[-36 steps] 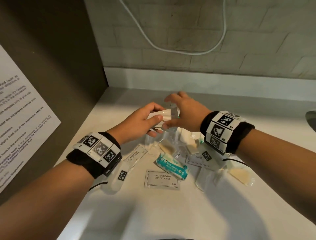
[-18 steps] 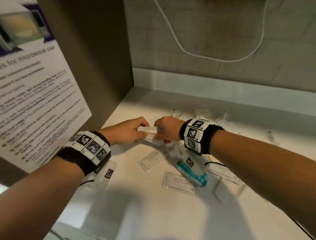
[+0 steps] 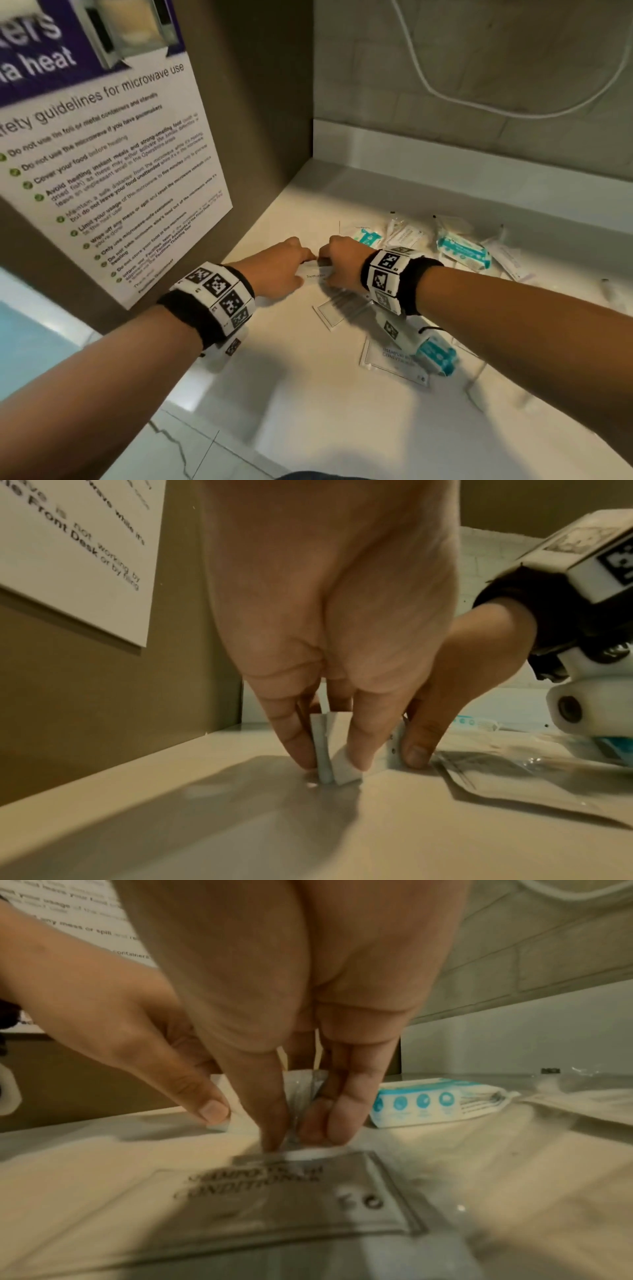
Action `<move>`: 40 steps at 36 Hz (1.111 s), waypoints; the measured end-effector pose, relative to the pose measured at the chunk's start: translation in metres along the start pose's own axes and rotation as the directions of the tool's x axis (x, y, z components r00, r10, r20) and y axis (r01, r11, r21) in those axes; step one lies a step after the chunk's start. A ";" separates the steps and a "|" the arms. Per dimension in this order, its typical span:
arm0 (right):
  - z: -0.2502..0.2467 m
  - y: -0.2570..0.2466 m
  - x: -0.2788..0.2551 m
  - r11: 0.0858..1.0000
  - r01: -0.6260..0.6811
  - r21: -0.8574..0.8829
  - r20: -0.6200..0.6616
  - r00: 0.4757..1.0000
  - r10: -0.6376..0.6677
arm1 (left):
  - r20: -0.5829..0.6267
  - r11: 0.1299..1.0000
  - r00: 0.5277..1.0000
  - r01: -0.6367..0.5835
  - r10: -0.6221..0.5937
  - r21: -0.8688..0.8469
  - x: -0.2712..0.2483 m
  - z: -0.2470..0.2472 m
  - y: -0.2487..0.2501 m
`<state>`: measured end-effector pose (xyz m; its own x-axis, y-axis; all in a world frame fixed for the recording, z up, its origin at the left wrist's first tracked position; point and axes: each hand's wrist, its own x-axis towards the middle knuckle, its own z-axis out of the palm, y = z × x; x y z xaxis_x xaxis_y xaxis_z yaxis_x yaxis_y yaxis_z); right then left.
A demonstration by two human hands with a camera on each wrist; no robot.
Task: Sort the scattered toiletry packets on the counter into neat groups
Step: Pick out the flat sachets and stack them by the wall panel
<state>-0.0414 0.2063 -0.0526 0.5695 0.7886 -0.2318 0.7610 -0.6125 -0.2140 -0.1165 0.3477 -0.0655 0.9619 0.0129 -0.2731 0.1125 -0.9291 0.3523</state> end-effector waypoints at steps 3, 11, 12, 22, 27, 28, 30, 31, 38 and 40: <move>-0.001 0.004 -0.004 1.000 -0.009 0.023 -0.002 1.000 0.010 | -0.005 0.999 1.000 0.006 -0.006 -0.044 -0.002 0.002 -0.001; -0.006 0.015 -0.011 0.994 -0.022 0.105 0.002 1.000 0.022 | -0.135 0.991 0.991 -0.002 -0.016 -0.135 -0.013 -0.006 -0.008; -0.006 0.016 -0.011 0.992 -0.028 0.123 -0.010 1.000 0.030 | -0.150 0.988 0.988 0.003 -0.026 -0.154 -0.014 -0.006 -0.009; -0.003 0.018 -0.008 0.984 -0.065 0.164 -0.040 0.997 0.072 | -0.235 0.960 0.957 0.105 -0.169 -0.261 -0.007 0.004 -0.010; -0.004 0.019 -0.009 0.980 -0.065 0.190 -0.042 0.996 0.074 | -0.204 0.952 0.964 0.110 -0.173 -0.287 -0.007 0.000 -0.010; -0.004 0.019 -0.009 0.979 -0.066 0.194 -0.042 0.996 0.075 | -0.201 0.948 0.964 0.110 -0.175 -0.299 -0.008 0.000 -0.010; -0.004 0.020 -0.009 0.977 -0.067 0.201 -0.046 0.996 0.078 | -0.198 0.940 0.964 0.107 -0.178 -0.324 -0.009 0.000 -0.010; -0.003 0.021 -0.009 0.976 -0.068 0.209 -0.052 0.995 0.080 | -0.199 0.936 0.963 0.107 -0.181 -0.334 -0.009 0.000 -0.010; -0.004 0.025 -0.008 0.964 -0.075 0.254 -0.063 0.994 0.093 | -0.190 0.902 0.967 0.076 -0.171 -0.425 -0.007 -0.001 -0.012; -0.006 0.027 -0.008 0.958 -0.077 0.276 -0.076 0.992 0.102 | -0.209 0.879 0.963 0.052 -0.170 -0.473 -0.006 -0.004 -0.012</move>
<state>-0.0232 0.1838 -0.0513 0.6663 0.7239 -0.1792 0.5993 -0.6628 -0.4490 -0.1229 0.3599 -0.0645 0.9593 0.2475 -0.1357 0.2672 -0.6413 0.7193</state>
